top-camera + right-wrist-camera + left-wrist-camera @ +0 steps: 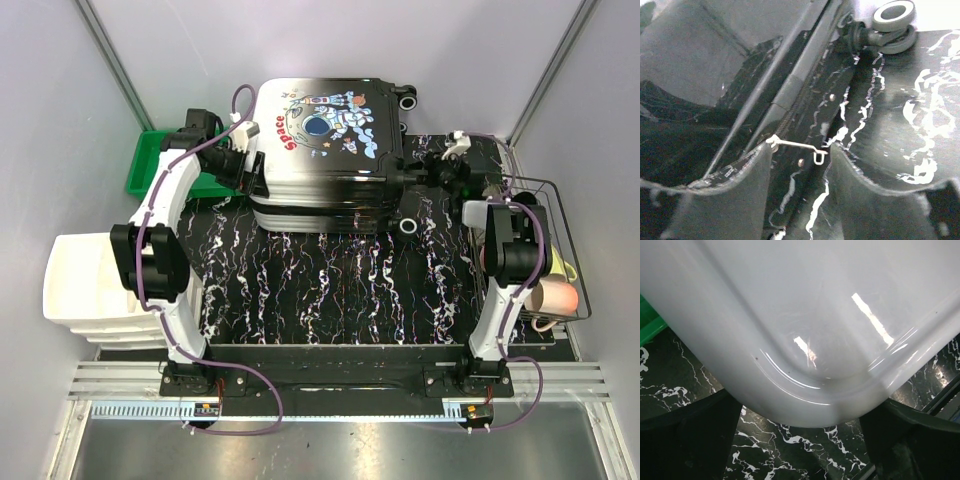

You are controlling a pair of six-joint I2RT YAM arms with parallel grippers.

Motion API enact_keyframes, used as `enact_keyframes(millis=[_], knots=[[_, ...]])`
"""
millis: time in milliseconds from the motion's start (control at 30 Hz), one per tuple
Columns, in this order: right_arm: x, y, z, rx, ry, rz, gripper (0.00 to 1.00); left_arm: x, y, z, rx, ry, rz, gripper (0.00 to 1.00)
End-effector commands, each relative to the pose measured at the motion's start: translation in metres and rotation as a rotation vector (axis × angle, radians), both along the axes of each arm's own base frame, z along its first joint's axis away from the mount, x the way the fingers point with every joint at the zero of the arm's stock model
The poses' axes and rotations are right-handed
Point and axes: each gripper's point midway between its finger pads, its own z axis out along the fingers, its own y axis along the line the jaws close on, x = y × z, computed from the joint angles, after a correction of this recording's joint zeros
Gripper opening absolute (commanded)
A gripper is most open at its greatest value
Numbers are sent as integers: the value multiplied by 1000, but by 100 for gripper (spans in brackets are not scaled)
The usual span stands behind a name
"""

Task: Open, take out, and arrange the luggage

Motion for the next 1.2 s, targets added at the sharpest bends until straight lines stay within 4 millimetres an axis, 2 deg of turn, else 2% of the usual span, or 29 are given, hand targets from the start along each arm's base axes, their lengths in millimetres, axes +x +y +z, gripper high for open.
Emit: enact_keyframes(millis=[0,67,100,167,200,267,300,333,433,500,567,633,667,733,867,967,1000,1067,1167], knots=[[1,-14,93,-10,-106,46,65,34,-22,66,-167,-223,-20,98],[-9,-19,102,-17,-54,65,71,25,-21,75,-190,-231,-26,99],[-13,-18,113,-34,-68,101,73,18,-18,82,-193,-246,-25,99],[-26,-21,119,-51,-10,122,77,11,-14,87,-195,-258,-26,99],[-29,-19,131,-75,-32,158,78,4,-11,90,-194,-265,-21,99],[-41,-20,133,-70,40,172,79,-2,-8,92,-194,-270,-13,99],[-46,-16,147,-67,20,217,81,-9,-4,92,-197,-270,-4,99],[-58,-12,141,-42,96,250,82,-12,-4,94,-202,-275,-2,99],[-83,4,152,-2,124,376,93,-29,-3,93,-209,-274,-2,99],[-96,9,158,-49,78,453,96,-40,-4,95,-213,-284,-8,99],[-110,10,154,-110,75,492,97,-50,-5,97,-219,-292,-11,99],[-121,10,144,-246,43,535,98,-56,-6,98,-228,-290,-10,99],[-118,5,141,-350,-10,542,98,-61,-7,99,-234,-289,-12,99],[-125,6,127,-414,14,570,100,-67,-8,99,-240,-290,-18,99],[-121,5,105,-587,-25,593,100,-78,-5,97,-224,-298,-8,99],[-114,7,99,-659,-68,604,100,-84,-5,93,-223,-293,-5,99],[-117,19,93,-662,-64,643,100,-85,-5,93,-222,-290,-3,99],[-120,27,92,-684,-84,683,100,-88,-4,93,-221,-294,0,99],[-131,33,78,-728,-75,752,99,-90,-4,93,-219,-294,4,99]])
